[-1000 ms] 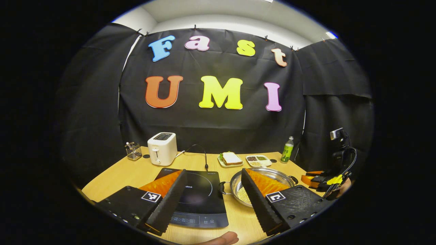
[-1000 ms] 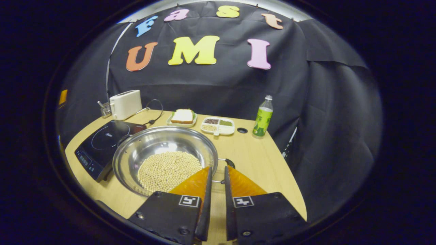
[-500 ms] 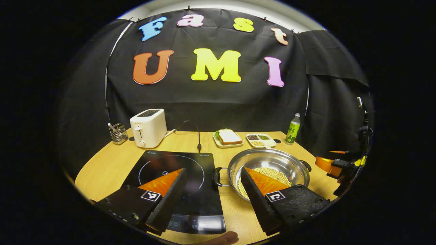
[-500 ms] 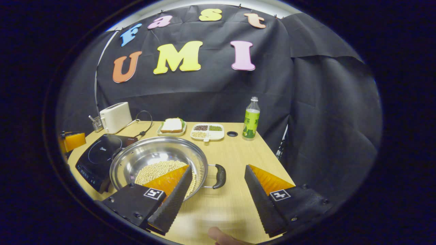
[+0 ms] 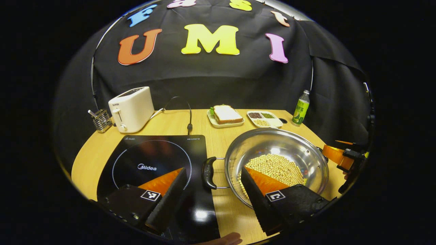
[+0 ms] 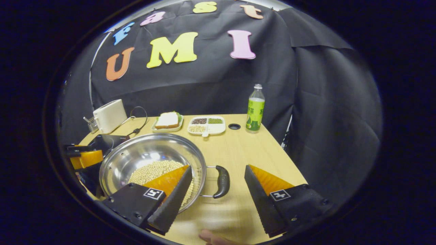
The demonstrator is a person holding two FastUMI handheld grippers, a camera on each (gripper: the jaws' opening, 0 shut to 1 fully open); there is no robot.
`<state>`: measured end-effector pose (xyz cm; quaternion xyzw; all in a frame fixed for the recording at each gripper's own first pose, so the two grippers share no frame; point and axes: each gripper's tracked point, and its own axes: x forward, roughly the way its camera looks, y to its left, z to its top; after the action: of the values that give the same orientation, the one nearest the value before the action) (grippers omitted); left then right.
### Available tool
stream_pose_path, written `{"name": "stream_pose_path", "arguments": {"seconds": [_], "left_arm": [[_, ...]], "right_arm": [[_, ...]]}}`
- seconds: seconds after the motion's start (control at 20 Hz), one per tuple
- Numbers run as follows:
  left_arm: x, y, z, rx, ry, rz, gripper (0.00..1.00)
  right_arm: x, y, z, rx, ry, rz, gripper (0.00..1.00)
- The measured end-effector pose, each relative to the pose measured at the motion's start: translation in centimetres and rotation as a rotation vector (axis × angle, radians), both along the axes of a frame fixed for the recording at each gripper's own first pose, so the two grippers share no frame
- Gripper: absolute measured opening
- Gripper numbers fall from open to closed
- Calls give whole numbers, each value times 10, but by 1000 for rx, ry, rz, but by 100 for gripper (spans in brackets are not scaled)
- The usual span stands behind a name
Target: First push the handle of the pot to place it horizontally, then grasp the pot with both hands and set it on the induction cooktop.
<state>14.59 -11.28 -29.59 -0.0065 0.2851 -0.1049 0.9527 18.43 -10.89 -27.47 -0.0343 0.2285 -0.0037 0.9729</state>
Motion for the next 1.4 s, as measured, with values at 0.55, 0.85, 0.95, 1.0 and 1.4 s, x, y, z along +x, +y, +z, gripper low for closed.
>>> {"name": "stream_pose_path", "arguments": {"seconds": [0.55,0.85,0.95,1.0,1.4], "left_arm": [[22,-5,-34,88,66,-24,74],[23,-5,-34,99,81,-10,58],[24,-4,-33,90,87,-6,62],[23,-5,-31,85,84,-7,61],[9,-6,-21,45,78,-35,58]], "right_arm": [[24,-3,-34,58,93,-19,90],[21,5,-45,129,156,-27,68],[18,5,-43,120,168,-35,65],[17,6,-42,120,172,-38,66],[-6,4,-20,85,164,-57,62]]}}
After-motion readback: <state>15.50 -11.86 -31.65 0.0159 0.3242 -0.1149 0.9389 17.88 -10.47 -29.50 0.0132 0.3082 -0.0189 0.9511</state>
